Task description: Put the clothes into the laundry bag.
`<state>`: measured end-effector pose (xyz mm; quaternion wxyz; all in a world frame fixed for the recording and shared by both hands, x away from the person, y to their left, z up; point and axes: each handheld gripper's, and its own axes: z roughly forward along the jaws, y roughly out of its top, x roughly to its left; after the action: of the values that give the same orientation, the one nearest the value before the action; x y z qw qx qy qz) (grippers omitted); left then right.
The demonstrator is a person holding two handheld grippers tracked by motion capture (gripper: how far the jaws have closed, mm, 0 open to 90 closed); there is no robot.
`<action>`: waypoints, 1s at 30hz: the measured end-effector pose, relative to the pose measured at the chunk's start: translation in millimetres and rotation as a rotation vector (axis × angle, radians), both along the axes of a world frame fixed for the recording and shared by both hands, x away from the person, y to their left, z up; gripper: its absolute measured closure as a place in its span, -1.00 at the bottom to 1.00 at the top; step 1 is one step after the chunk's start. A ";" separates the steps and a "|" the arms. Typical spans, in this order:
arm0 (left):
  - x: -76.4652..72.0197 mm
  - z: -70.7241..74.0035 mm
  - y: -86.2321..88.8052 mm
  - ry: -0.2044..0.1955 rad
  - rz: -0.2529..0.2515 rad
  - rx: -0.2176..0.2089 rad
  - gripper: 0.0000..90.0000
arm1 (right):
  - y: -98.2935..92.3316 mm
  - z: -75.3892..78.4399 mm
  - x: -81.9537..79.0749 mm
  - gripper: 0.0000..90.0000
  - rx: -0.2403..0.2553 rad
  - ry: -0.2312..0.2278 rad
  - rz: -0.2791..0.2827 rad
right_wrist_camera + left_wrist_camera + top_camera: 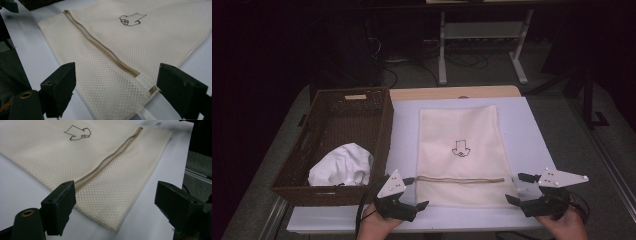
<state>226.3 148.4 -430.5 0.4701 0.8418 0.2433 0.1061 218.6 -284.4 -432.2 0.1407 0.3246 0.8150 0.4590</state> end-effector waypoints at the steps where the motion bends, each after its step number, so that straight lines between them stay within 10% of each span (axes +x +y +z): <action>1: -0.1 0.2 -0.1 0.002 -0.001 -0.002 -0.63 | -0.5 -0.4 0.8 -0.67 0.001 0.004 0.000; 30: 0.5 -0.9 0.3 0.004 0.010 0.011 -0.62 | 14.2 10.4 9.4 -0.66 -0.013 0.015 0.067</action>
<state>226.8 148.7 -431.5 0.4645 0.8433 0.2478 0.1083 228.0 -270.2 -421.8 0.1212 0.2998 0.8292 0.4559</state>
